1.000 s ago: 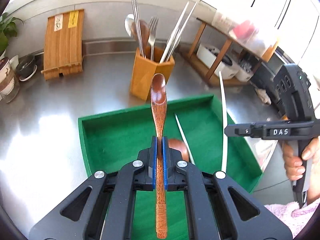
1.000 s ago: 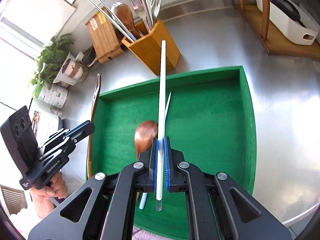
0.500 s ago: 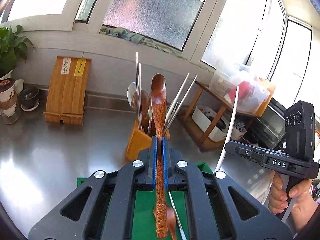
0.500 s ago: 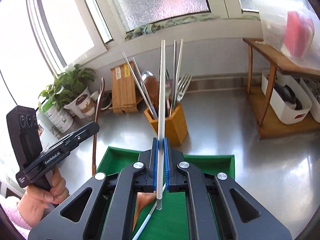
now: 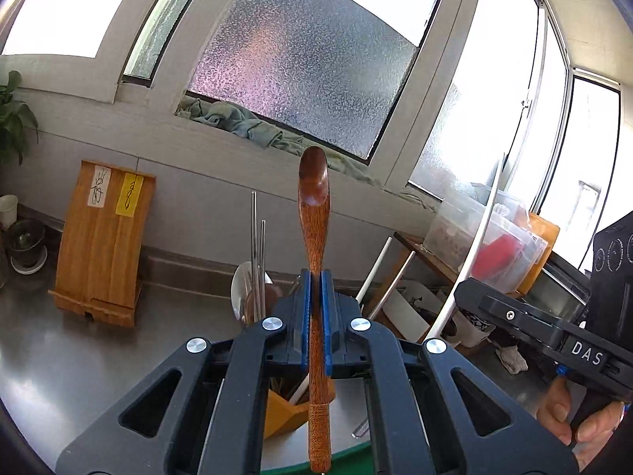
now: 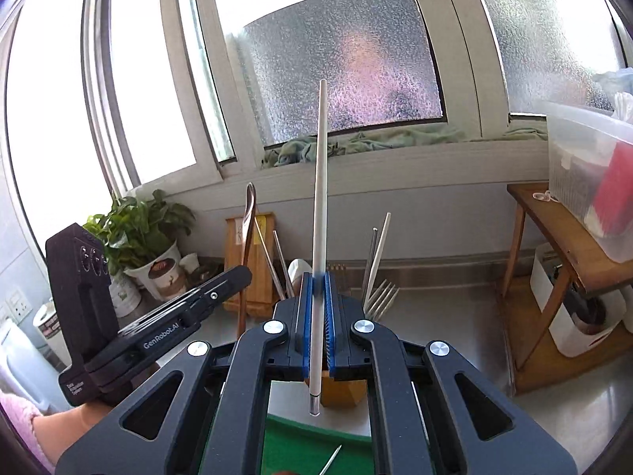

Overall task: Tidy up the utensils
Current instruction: 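Lift wooden spoon and white chopstick and drop them into the wooden holder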

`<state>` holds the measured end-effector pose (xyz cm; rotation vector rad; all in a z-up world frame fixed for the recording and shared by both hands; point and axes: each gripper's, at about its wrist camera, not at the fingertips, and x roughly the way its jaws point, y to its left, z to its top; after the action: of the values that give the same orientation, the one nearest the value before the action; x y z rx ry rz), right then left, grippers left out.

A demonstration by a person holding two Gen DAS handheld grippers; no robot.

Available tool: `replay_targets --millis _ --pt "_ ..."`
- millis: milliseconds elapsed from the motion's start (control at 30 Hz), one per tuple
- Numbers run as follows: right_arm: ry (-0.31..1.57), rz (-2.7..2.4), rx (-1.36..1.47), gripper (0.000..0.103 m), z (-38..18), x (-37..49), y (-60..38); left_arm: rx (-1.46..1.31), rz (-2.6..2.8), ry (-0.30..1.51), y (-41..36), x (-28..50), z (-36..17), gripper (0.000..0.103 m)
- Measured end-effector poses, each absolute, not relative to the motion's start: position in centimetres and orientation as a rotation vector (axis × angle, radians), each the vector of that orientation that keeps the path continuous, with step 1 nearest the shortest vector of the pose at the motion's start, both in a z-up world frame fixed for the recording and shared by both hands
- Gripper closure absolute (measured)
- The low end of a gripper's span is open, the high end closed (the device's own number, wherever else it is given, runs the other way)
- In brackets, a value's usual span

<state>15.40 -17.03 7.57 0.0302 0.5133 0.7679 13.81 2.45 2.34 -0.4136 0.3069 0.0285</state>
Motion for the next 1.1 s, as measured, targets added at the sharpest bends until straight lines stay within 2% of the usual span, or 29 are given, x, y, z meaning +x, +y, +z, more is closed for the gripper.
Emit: replay_targets --millis 467,1100 --pt "0.481 0.745 -0.006 0.097 6.2 18.6 -14.6 -0.371 0.037 0.283 2.2 19.9 0.0 0.099" --pt "0.556 0.744 -0.138 0.097 2.0 17.3 -14.6 -0.291 0.028 0.337 1.7 16.6 -3.8 0.099"
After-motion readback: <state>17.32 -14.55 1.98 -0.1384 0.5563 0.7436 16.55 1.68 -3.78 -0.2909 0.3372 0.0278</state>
